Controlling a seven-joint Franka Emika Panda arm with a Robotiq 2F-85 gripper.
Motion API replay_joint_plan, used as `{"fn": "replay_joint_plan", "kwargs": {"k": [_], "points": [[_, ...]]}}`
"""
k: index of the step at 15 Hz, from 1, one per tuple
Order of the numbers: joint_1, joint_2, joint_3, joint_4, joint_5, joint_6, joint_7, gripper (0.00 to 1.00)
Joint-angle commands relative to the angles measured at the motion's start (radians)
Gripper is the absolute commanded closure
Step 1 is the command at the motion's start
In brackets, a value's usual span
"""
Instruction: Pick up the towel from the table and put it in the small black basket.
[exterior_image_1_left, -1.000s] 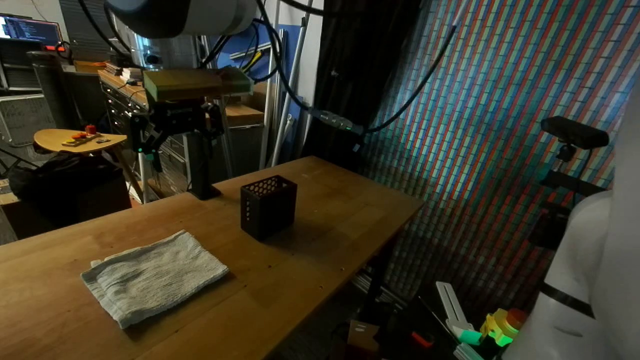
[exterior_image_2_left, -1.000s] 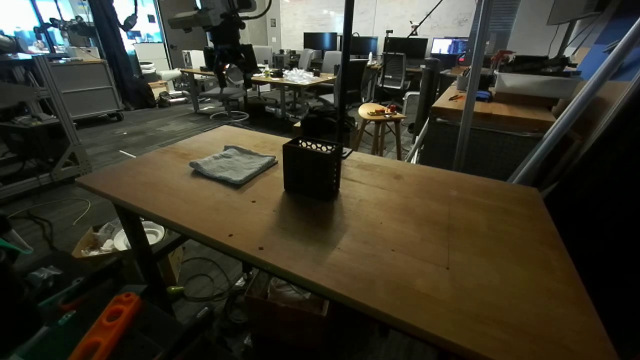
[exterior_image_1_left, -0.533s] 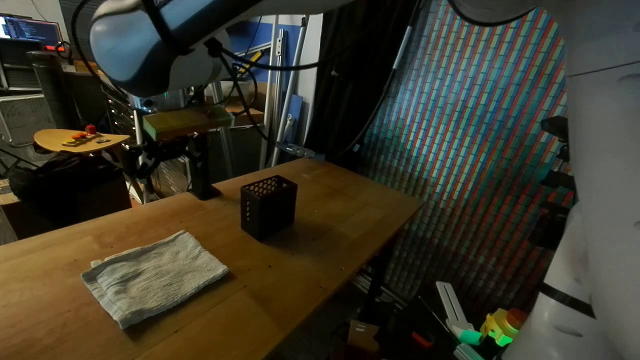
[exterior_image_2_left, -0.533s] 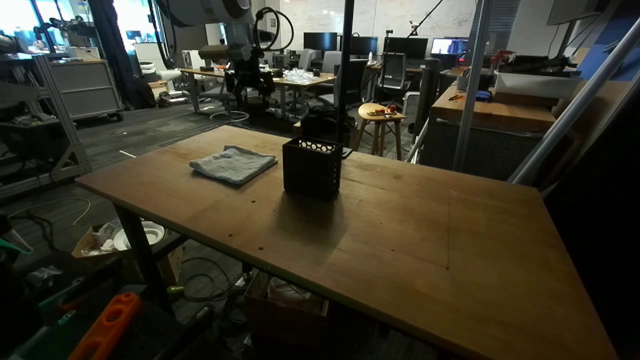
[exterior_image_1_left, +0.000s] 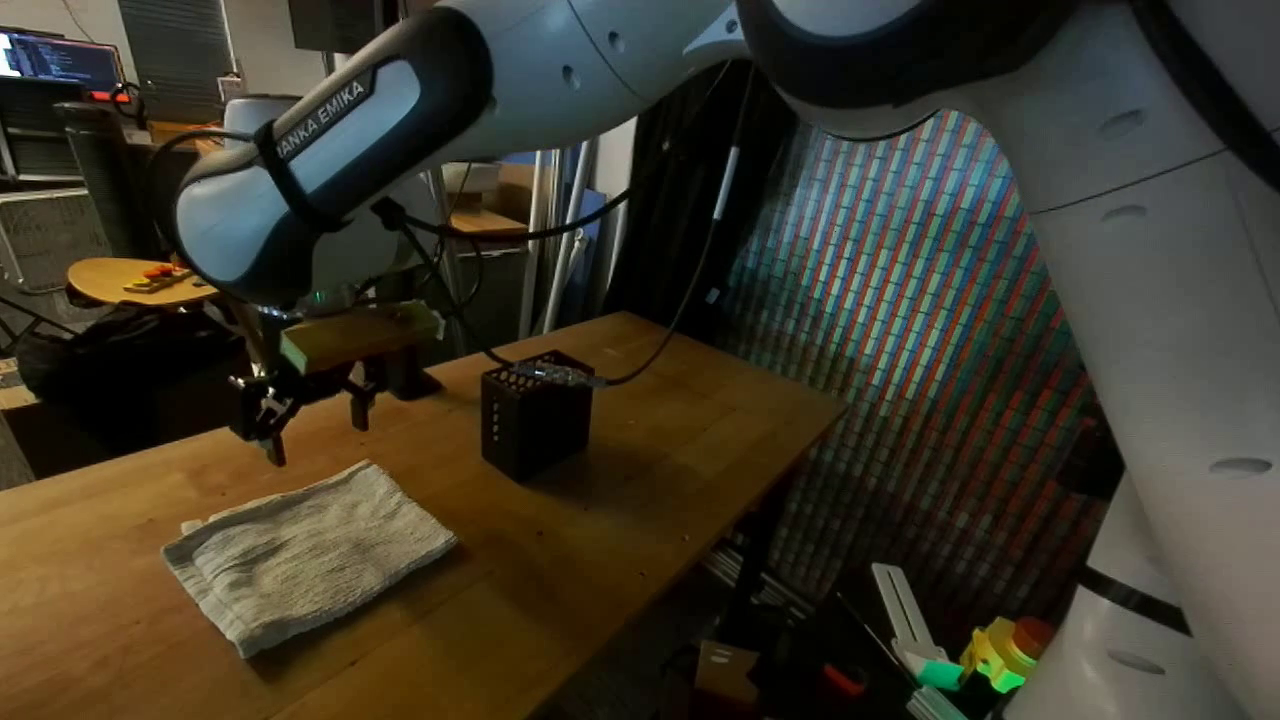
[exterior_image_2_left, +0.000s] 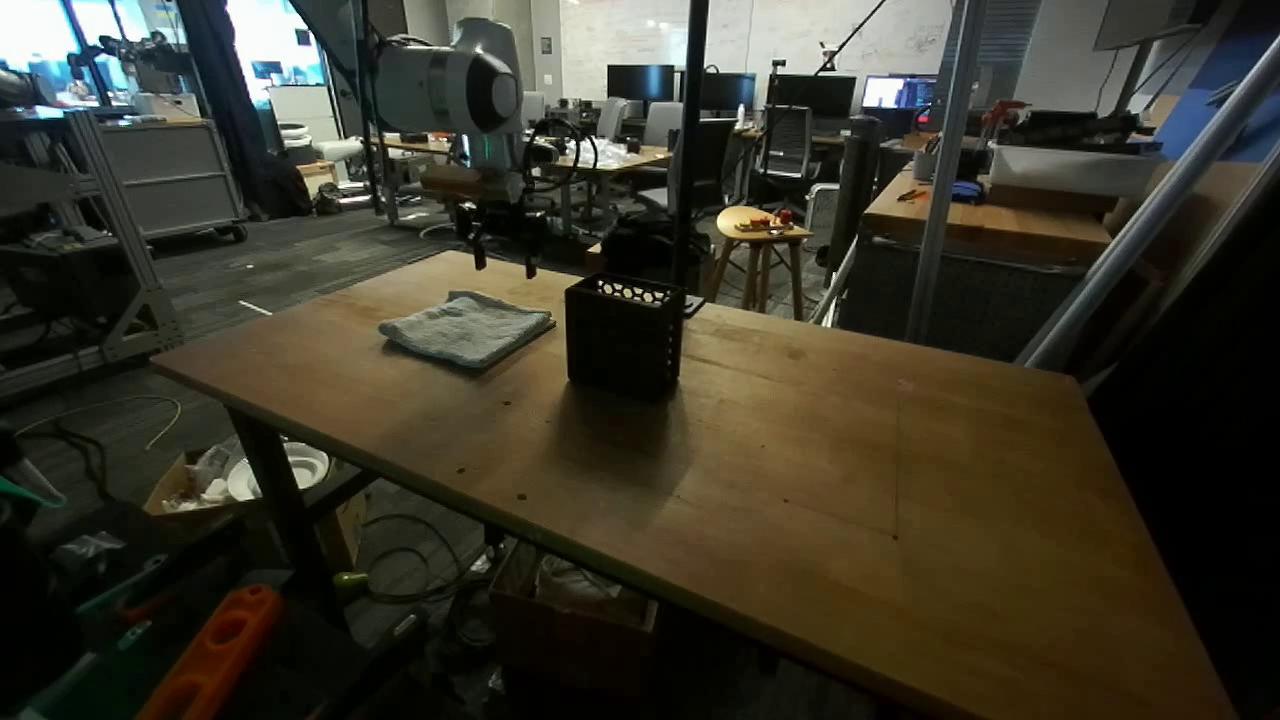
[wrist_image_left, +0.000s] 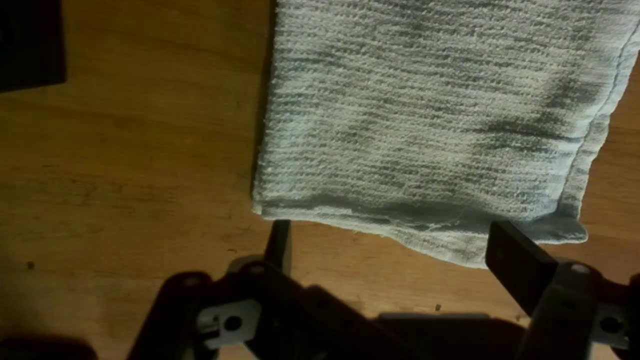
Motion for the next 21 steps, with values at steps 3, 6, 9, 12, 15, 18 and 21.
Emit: {"fn": "replay_joint_plan", "kwargs": {"k": [3,6,9,12,15,18,21], "points": [[0.021,0.093,0.027,0.046,0.097,0.026,-0.068,0.0],[0.031,0.124,0.041,0.04,0.124,0.048,-0.086,0.0],[0.04,0.156,0.045,0.025,0.118,0.107,-0.118,0.0],[0.037,0.187,0.051,0.011,0.117,0.139,-0.156,0.0],[0.034,0.202,0.057,0.011,0.119,0.147,-0.179,0.12],[0.033,0.198,0.061,0.016,0.118,0.138,-0.196,0.41],[0.033,0.185,0.067,0.017,0.117,0.123,-0.216,0.63]]}}
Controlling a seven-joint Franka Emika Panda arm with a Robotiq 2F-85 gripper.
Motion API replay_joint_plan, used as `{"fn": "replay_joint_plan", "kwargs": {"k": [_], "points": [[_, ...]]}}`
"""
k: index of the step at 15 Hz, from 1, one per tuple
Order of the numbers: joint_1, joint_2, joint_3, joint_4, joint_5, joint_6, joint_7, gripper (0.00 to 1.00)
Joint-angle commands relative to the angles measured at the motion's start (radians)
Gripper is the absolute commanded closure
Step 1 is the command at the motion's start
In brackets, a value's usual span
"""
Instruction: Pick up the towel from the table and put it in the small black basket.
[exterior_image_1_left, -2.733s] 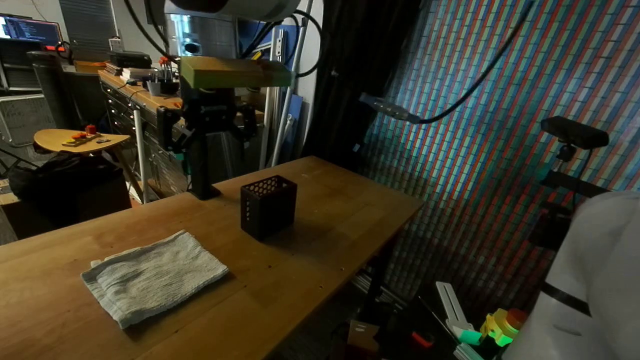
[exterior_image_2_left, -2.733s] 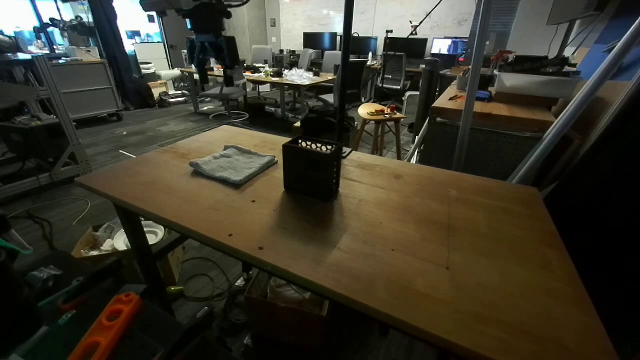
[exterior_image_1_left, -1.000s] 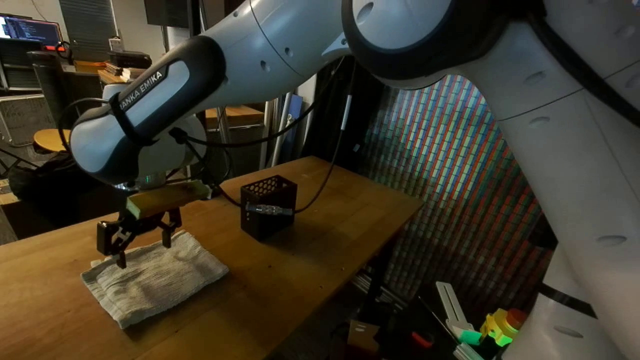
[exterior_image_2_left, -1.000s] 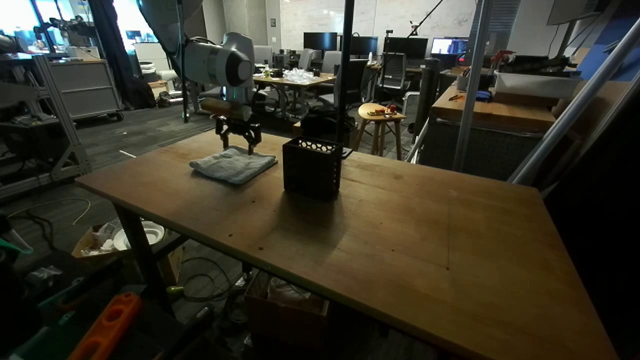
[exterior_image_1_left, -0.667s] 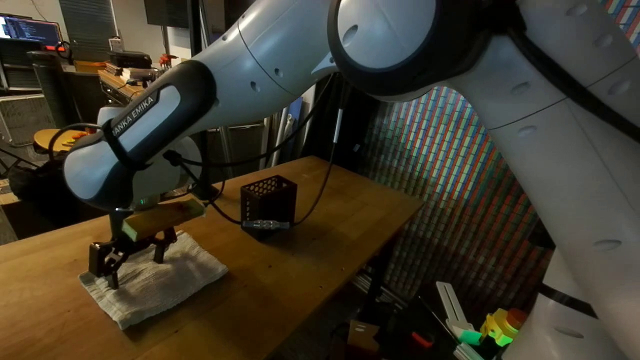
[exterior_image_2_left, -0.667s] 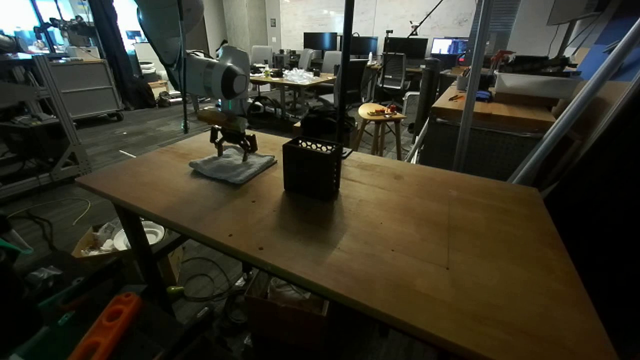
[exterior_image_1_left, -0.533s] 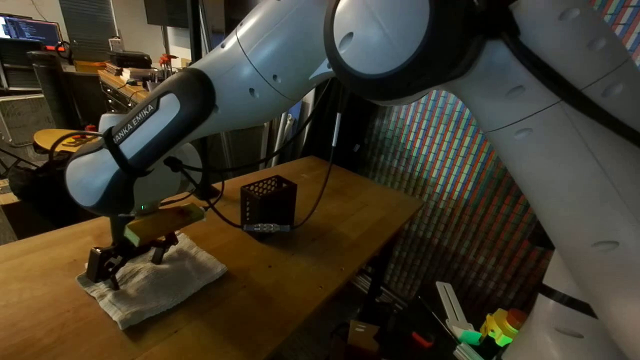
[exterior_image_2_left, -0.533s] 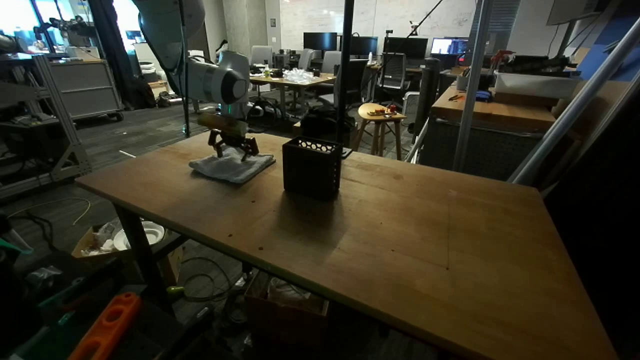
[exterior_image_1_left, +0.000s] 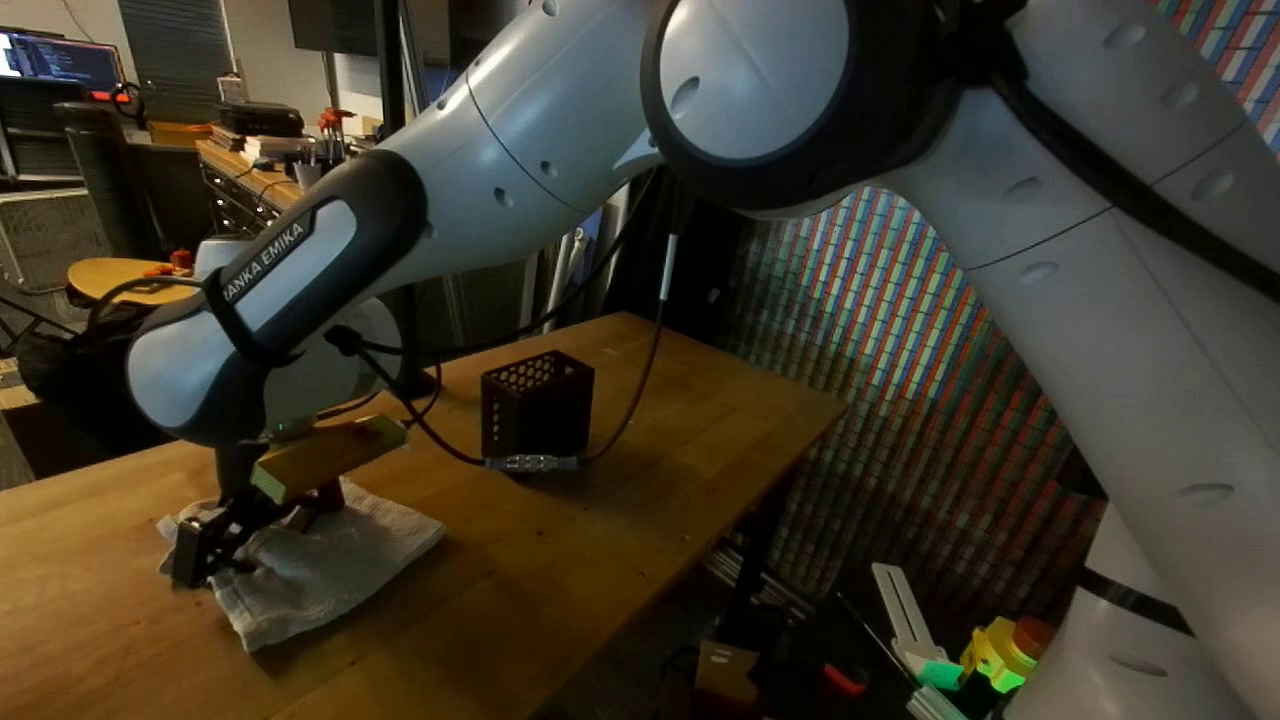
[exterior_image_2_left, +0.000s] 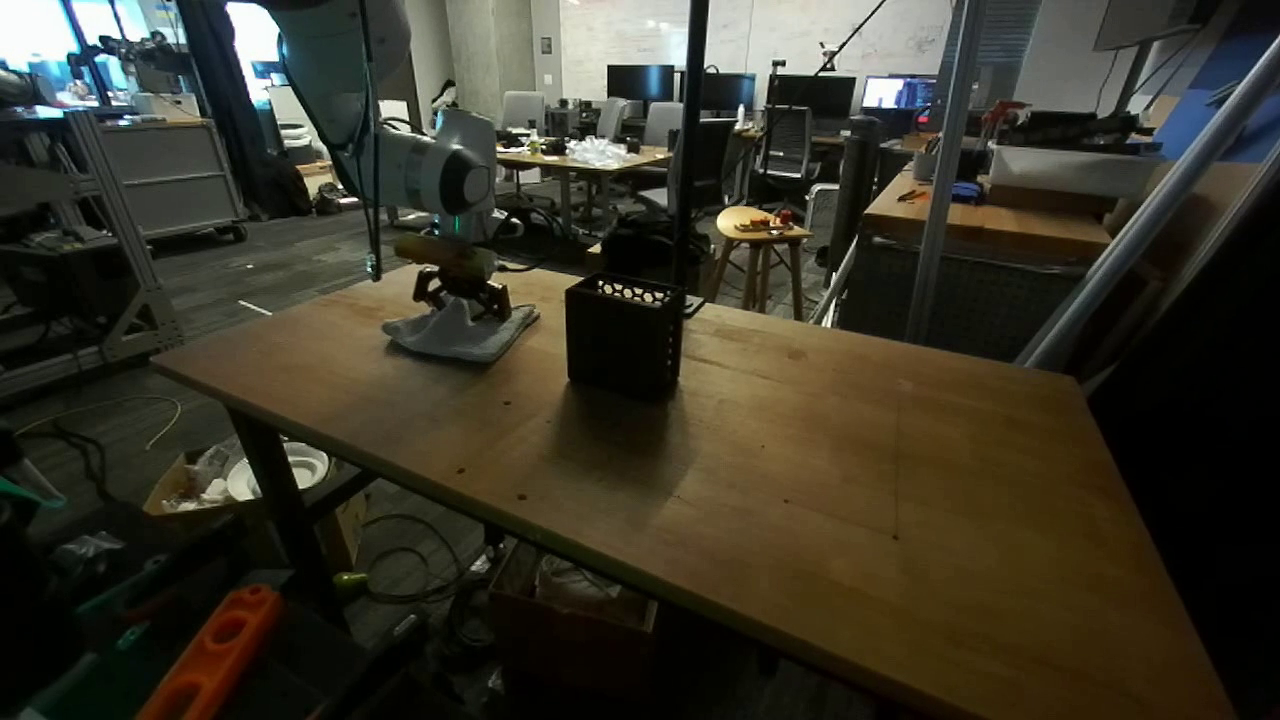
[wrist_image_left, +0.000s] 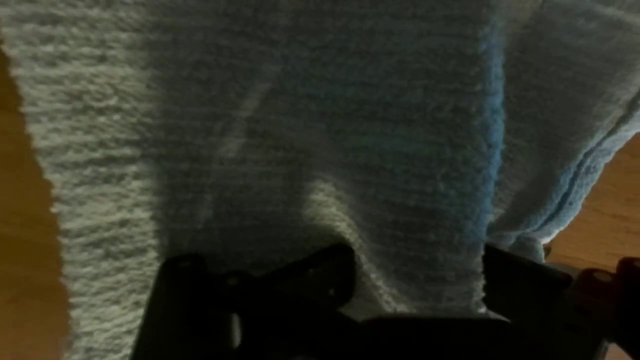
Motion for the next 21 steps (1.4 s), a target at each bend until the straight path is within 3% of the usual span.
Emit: {"fn": "replay_joint_plan", "kwargs": {"k": [1,5,14,21], "points": [[-0.005,0.002,0.014,0.003,0.021,-0.003,-0.049,0.71],[-0.007,-0.024,0.012,-0.008,0.017,-0.023,-0.064,0.99],[-0.01,-0.117,-0.031,-0.018,-0.011,-0.116,-0.055,1.0],[-0.031,-0.296,-0.128,-0.07,-0.07,-0.164,-0.022,1.0]]}}
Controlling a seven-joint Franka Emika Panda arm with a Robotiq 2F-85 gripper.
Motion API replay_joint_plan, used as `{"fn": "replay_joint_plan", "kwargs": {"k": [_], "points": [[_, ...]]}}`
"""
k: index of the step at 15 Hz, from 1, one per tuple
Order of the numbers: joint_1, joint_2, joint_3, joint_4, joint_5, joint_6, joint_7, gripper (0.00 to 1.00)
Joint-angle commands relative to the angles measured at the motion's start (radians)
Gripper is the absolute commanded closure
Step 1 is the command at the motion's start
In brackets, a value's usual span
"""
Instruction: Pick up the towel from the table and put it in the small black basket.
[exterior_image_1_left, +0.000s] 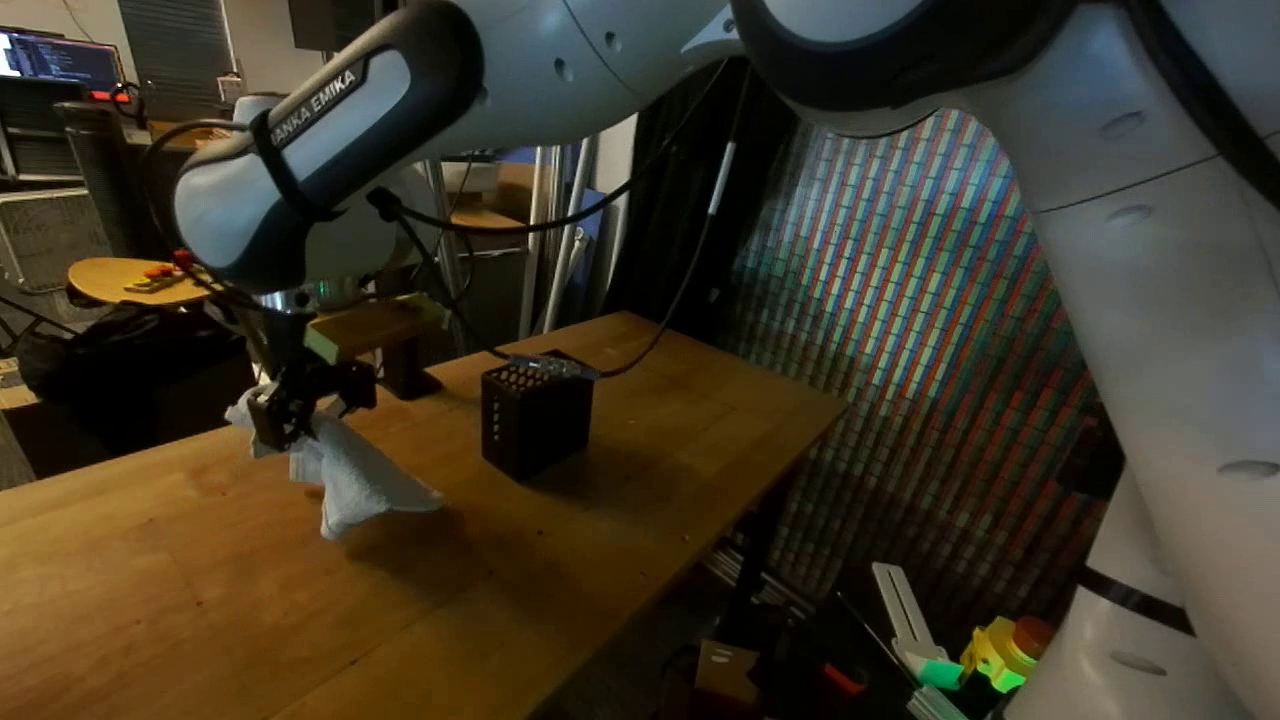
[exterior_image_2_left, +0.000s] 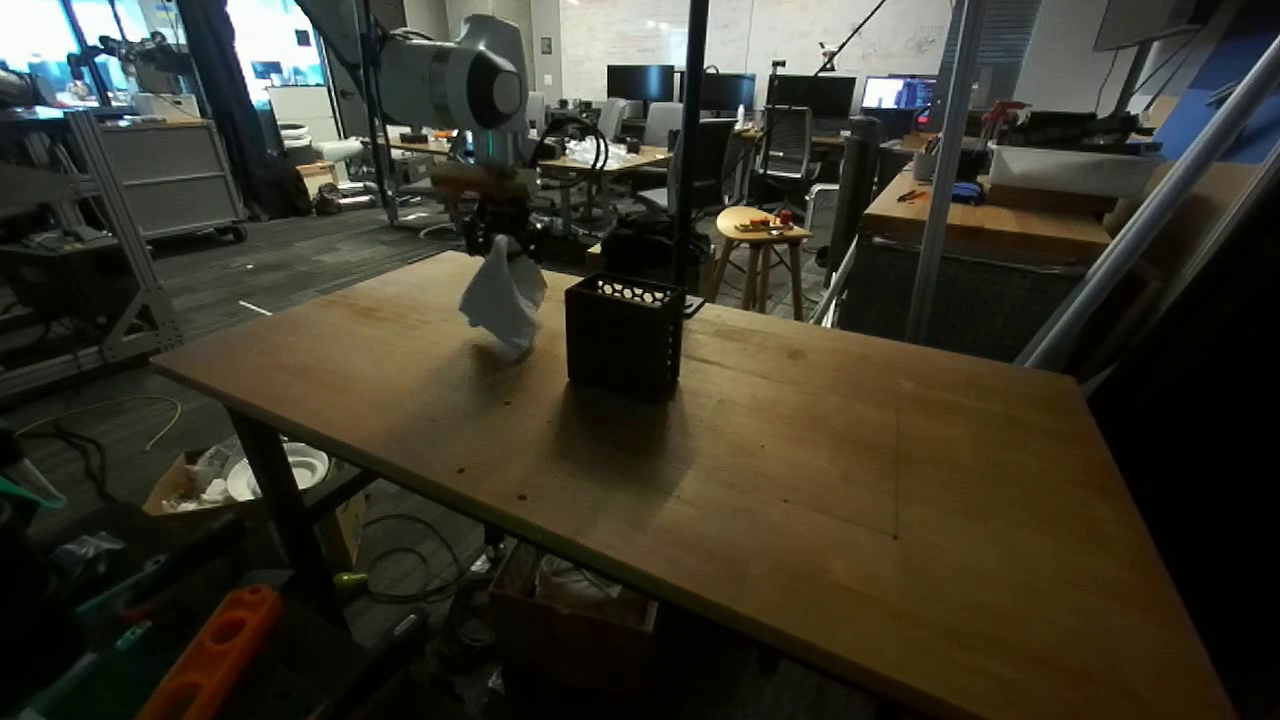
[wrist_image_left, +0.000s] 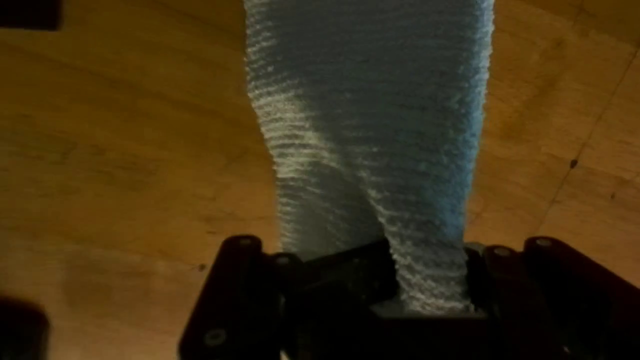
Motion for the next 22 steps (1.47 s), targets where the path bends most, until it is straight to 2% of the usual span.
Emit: {"fn": "replay_joint_plan", "kwargs": {"k": [1,7,12,22], "points": [[-0.02,-0.134,-0.05,-0.075,-0.055,-0.028,0.025,1.0],[-0.072,-0.29,-0.132,-0.184,-0.154,-0.033,0.067,1.0],[-0.12,-0.368,-0.154,-0.288,-0.184,-0.022,0.075,1.0],[-0.171,-0.354,-0.148,-0.412,-0.152,0.047,0.038,1.0]]}}
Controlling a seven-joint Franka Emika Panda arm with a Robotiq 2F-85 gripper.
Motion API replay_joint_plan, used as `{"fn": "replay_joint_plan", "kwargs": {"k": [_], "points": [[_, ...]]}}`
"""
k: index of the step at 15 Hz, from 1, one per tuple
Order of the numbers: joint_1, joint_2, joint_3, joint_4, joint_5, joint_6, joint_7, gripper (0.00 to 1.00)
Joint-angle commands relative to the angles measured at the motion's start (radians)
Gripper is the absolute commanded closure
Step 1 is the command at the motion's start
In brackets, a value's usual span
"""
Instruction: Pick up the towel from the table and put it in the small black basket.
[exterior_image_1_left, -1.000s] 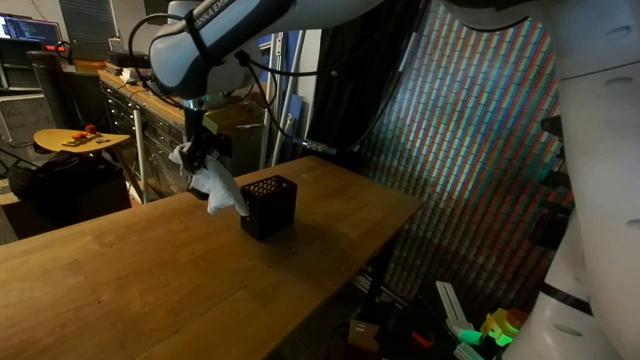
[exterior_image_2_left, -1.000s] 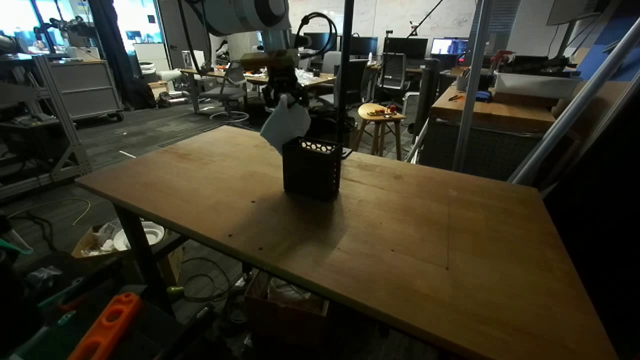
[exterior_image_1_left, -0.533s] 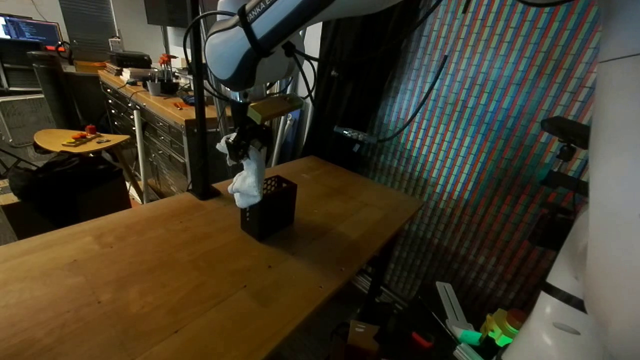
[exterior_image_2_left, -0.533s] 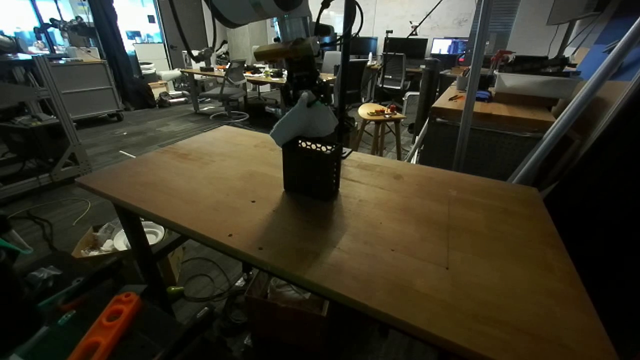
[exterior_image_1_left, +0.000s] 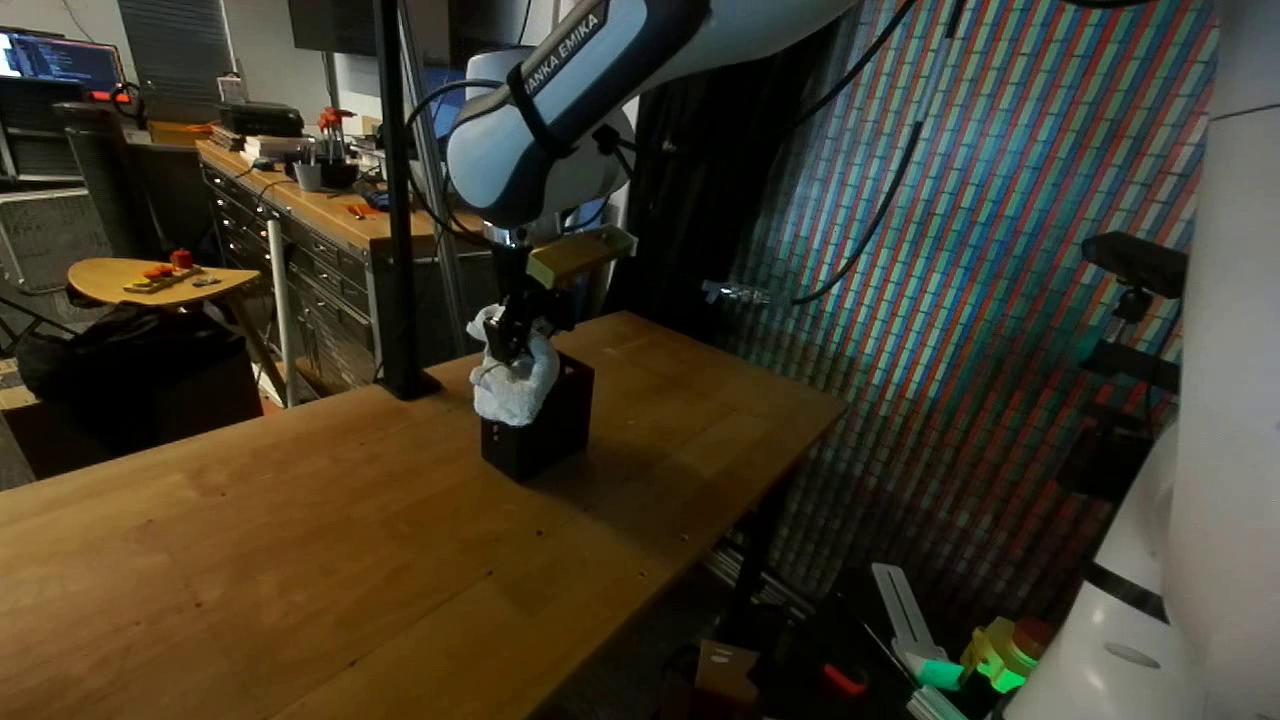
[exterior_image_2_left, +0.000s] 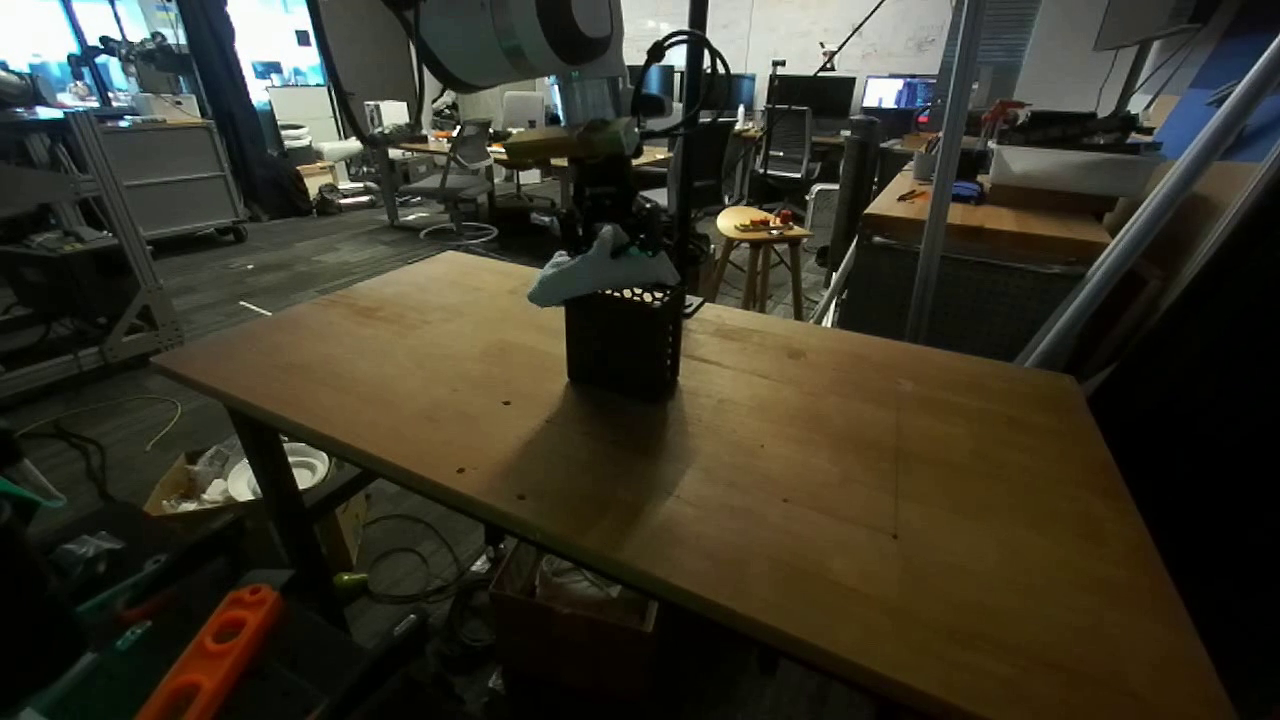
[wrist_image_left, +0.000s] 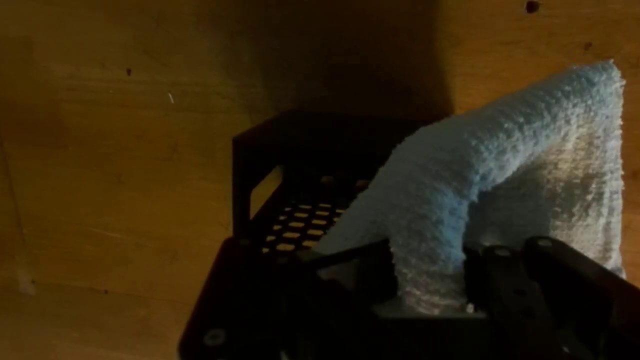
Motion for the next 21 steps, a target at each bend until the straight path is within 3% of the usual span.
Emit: {"fn": "replay_joint_plan", "kwargs": {"k": [1,10,16,21], "points": [[-0.02,-0.007,0.006,-0.037,0.004,0.041,-0.014,1.0],[-0.047,0.072,0.024,0.008,0.063,0.067,-0.079,1.0],[-0.091,0.133,0.055,0.043,0.192,0.06,-0.204,1.0],[-0.127,0.116,0.078,-0.008,0.31,0.069,-0.263,1.0]]}}
